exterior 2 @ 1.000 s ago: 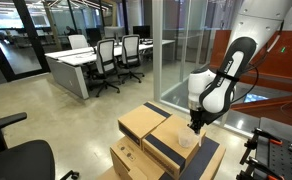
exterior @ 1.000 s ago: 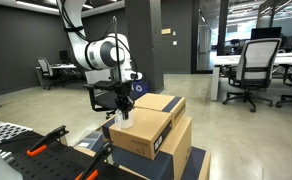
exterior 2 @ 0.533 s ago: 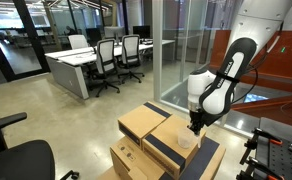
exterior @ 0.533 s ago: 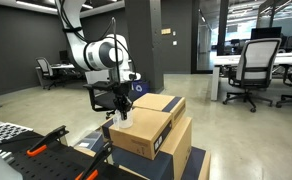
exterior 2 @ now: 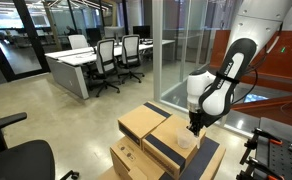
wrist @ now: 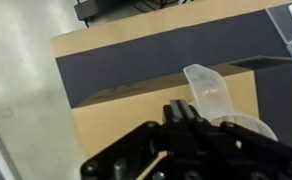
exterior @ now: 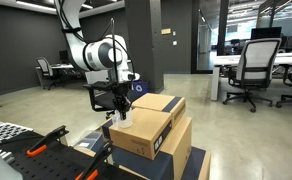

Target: Twist the water jug around

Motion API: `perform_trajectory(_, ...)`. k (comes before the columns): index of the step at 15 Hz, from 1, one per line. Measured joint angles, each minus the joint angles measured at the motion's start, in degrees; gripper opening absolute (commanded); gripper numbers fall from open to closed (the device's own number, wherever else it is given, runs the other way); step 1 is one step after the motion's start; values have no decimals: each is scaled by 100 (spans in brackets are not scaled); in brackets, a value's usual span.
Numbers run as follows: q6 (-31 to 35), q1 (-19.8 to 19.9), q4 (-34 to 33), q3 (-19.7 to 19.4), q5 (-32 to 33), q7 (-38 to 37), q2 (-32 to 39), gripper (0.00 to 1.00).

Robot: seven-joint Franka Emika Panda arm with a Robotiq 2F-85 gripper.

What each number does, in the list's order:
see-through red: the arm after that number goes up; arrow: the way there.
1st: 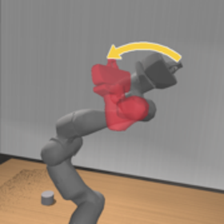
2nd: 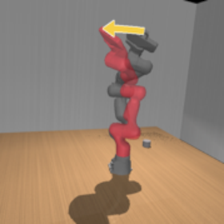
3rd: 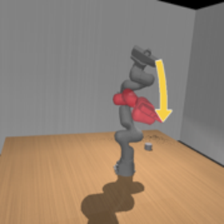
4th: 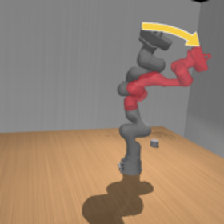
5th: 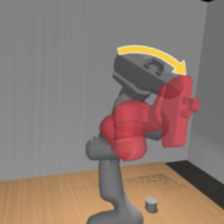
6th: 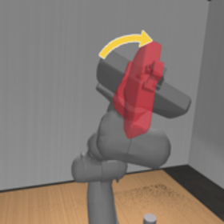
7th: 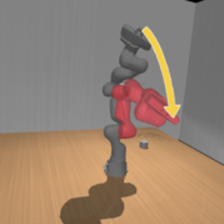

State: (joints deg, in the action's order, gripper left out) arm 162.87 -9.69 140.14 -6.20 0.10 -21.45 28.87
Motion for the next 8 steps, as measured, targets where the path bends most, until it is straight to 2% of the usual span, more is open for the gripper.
perform_trajectory(8, 1, -85, -58, -3, 0, -159, 62, 6)
